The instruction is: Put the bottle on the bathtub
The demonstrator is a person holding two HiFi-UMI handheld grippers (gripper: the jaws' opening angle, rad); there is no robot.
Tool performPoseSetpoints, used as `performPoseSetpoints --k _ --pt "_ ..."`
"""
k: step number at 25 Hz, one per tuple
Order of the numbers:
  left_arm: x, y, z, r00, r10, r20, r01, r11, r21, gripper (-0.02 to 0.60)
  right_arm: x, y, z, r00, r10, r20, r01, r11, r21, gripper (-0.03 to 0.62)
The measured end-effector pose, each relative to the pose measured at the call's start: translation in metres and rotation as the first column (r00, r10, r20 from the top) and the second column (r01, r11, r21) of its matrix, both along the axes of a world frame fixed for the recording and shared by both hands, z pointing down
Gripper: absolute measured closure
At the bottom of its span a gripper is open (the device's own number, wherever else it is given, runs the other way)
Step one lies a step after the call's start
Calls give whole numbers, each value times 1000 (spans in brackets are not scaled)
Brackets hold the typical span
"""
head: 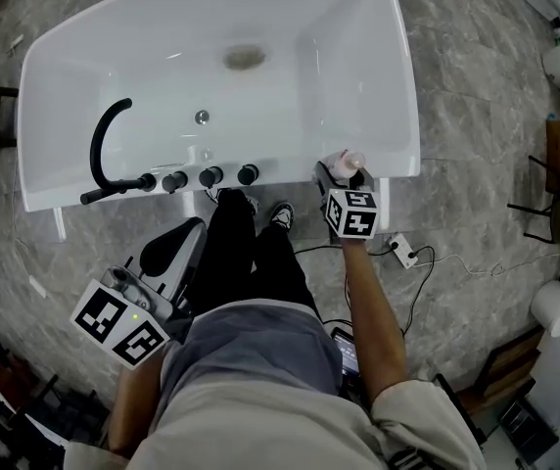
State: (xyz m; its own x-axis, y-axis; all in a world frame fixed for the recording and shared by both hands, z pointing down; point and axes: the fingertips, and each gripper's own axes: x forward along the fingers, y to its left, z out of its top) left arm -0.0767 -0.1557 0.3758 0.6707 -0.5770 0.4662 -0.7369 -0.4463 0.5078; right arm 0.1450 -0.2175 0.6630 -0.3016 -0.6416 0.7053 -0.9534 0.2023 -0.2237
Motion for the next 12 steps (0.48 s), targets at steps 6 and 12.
performPoseSetpoints --k 6,12 --pt "-7 -8 -9 998 -38 -41 40 998 46 574 -2 -5 10 999 -22 -36 22 1000 6 326" --pt "-3 -7 -6 998 -32 -44 34 999 32 574 -1 -5 16 998 5 -55 -3 1000 27 326"
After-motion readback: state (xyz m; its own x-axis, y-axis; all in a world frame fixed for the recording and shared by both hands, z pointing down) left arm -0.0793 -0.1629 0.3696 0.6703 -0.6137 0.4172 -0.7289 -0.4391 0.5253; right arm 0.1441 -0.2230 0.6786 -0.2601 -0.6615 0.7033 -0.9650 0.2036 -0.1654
